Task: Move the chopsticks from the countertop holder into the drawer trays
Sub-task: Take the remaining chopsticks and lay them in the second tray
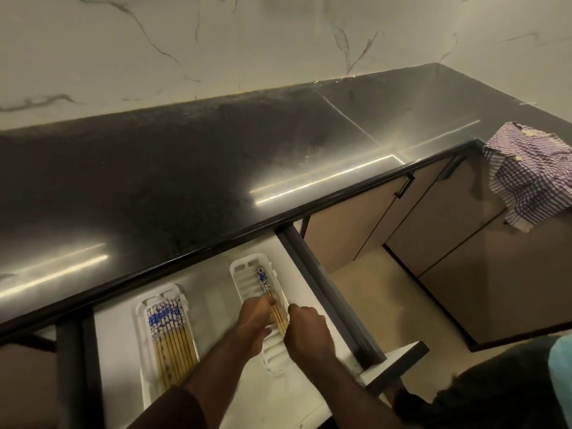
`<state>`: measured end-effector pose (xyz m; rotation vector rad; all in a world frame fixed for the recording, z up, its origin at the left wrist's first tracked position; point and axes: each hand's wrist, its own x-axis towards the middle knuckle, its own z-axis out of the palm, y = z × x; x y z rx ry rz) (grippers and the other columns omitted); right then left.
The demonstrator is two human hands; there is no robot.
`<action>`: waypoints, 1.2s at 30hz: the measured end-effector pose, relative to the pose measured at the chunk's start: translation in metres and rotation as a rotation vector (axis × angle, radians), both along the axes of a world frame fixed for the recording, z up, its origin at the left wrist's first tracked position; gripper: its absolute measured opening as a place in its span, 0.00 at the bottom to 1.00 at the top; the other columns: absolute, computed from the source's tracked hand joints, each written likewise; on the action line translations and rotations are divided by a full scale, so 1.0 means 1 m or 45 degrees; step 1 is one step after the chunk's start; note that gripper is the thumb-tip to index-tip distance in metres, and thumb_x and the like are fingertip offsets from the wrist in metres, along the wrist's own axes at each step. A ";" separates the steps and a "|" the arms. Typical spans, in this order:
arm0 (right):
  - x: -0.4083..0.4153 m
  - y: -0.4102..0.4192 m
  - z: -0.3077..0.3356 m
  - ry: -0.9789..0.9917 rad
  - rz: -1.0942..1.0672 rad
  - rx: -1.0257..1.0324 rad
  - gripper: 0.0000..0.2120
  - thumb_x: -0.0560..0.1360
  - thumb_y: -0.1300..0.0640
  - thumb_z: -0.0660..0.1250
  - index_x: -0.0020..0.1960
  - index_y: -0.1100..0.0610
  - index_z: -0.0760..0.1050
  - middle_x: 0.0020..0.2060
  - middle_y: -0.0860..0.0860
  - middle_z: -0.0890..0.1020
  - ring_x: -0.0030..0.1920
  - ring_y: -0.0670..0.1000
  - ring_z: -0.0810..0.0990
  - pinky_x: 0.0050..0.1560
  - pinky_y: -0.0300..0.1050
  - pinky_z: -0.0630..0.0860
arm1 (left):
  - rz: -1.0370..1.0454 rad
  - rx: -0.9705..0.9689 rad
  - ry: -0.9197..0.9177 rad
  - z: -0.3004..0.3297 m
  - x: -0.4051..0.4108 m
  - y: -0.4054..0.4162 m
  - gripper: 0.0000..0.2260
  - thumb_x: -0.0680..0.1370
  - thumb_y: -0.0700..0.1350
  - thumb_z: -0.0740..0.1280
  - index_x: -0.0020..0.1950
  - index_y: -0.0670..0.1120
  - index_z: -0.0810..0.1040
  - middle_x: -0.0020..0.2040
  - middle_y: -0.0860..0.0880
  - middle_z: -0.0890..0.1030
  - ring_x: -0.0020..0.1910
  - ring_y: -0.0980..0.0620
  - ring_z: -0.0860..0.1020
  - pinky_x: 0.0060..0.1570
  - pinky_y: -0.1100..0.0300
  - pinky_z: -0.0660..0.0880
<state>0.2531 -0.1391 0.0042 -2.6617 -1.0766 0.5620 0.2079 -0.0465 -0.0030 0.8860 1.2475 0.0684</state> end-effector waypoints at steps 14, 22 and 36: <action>-0.044 -0.016 0.111 0.043 0.161 0.385 0.15 0.78 0.56 0.66 0.65 0.54 0.75 0.56 0.51 0.83 0.54 0.50 0.82 0.55 0.43 0.78 | 0.097 0.330 -0.128 0.120 -0.085 -0.042 0.09 0.82 0.42 0.62 0.57 0.40 0.78 0.53 0.42 0.81 0.51 0.45 0.81 0.49 0.54 0.80; -0.100 0.017 0.180 0.067 0.314 0.622 0.12 0.79 0.55 0.63 0.61 0.55 0.76 0.53 0.51 0.82 0.53 0.50 0.80 0.50 0.39 0.76 | 0.287 0.613 -0.210 0.193 -0.153 -0.021 0.10 0.79 0.42 0.64 0.53 0.38 0.82 0.46 0.41 0.83 0.43 0.48 0.80 0.48 0.53 0.77; -0.247 0.099 0.244 0.021 0.466 0.761 0.16 0.77 0.54 0.66 0.65 0.55 0.76 0.53 0.51 0.84 0.52 0.48 0.81 0.48 0.35 0.66 | 0.435 0.845 -0.268 0.252 -0.324 0.062 0.09 0.80 0.39 0.64 0.56 0.40 0.81 0.50 0.41 0.83 0.46 0.48 0.80 0.55 0.51 0.78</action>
